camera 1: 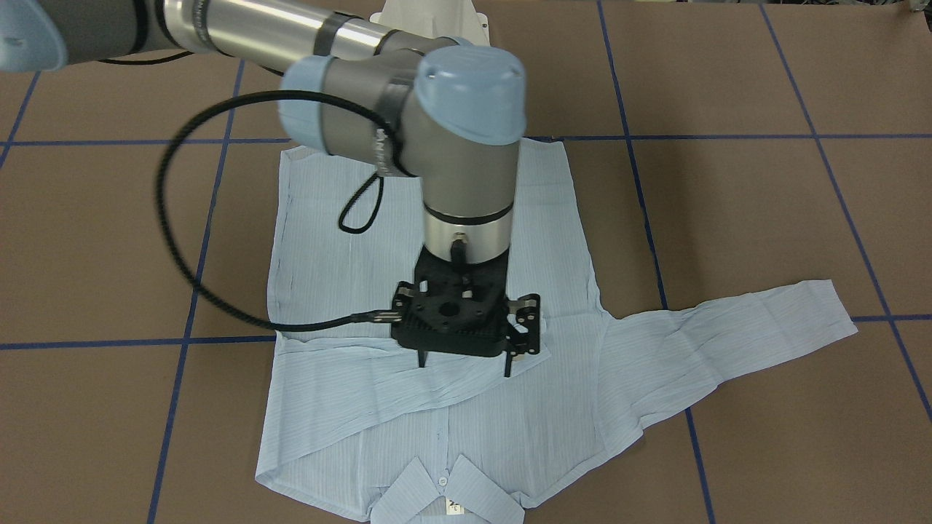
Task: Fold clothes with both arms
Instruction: 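Release the sleeve on the shirt and withdraw the right gripper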
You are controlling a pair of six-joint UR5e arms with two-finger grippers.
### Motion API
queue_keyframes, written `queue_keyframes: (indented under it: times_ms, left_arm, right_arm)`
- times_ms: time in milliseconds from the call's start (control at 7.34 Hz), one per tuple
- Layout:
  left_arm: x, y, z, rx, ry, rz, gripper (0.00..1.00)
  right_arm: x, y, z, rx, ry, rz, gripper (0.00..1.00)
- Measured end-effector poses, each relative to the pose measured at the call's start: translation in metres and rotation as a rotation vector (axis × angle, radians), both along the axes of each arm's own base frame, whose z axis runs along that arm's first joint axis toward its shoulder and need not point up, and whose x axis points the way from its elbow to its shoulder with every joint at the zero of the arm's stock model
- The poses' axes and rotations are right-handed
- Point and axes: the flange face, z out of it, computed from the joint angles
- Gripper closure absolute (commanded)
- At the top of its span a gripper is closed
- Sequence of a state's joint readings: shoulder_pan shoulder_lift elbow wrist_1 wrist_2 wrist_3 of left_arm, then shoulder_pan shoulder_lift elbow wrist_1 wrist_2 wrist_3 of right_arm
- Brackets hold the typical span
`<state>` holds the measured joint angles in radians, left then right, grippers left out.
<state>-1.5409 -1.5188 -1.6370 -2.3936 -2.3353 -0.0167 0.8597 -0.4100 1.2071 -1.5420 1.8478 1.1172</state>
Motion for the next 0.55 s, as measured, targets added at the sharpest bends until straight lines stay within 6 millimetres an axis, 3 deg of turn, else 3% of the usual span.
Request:
queue_keyframes:
  times_ms: [273,545]
  left_arm:
    - [0.031,-0.002,0.007,-0.059,0.066,-0.039,0.0]
    - [0.082,-0.002,0.027,-0.109,0.142,-0.158,0.0]
  right_arm:
    - [0.108,-0.024,0.074,0.069,0.024,-0.168,0.0]
    - [0.218,-0.024,0.155,0.147,0.028,-0.272,0.0]
